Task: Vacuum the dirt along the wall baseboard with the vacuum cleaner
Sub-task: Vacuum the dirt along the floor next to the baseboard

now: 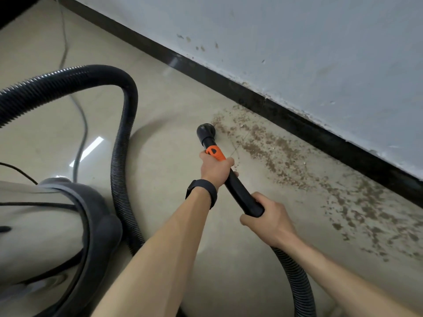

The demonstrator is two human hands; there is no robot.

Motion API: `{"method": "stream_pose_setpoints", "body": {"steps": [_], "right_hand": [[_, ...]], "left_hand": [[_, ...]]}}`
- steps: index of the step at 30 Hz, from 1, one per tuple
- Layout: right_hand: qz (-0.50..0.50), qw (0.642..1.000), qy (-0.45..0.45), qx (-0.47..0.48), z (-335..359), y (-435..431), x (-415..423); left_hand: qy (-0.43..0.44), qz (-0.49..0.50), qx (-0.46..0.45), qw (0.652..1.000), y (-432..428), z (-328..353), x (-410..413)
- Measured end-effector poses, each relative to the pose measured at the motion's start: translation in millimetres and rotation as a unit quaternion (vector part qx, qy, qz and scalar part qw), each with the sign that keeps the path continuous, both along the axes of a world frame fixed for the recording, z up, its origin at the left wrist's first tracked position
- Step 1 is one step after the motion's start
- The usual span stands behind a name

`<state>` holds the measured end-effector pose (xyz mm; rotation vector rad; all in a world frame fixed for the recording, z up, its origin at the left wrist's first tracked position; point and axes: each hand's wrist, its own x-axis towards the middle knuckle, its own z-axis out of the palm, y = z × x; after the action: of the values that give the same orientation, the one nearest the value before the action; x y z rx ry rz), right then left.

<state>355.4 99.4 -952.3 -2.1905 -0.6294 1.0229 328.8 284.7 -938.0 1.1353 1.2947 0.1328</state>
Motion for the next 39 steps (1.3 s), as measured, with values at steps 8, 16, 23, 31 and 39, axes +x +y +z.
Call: {"method": "stream_pose_setpoints", "body": {"steps": [8,16,23,31,39], "right_hand": [[-0.011,1.0,-0.012,0.001,-2,15,28],[-0.021,0.999,-0.027,-0.001,-4,21,52],[-0.049,0.999,-0.012,0.016,-10,20,68],[-0.07,0.997,-0.021,0.019,-16,19,74],[-0.058,0.998,0.008,0.024,-13,24,55]], "left_hand": [[0.006,-0.018,0.014,1.0,17,-4,32],[0.01,-0.042,0.021,0.999,24,-6,64],[0.044,-0.075,0.043,0.995,24,-7,90],[0.039,-0.097,0.036,0.994,23,-7,107],[0.056,-0.107,0.026,0.992,28,-3,87]]}}
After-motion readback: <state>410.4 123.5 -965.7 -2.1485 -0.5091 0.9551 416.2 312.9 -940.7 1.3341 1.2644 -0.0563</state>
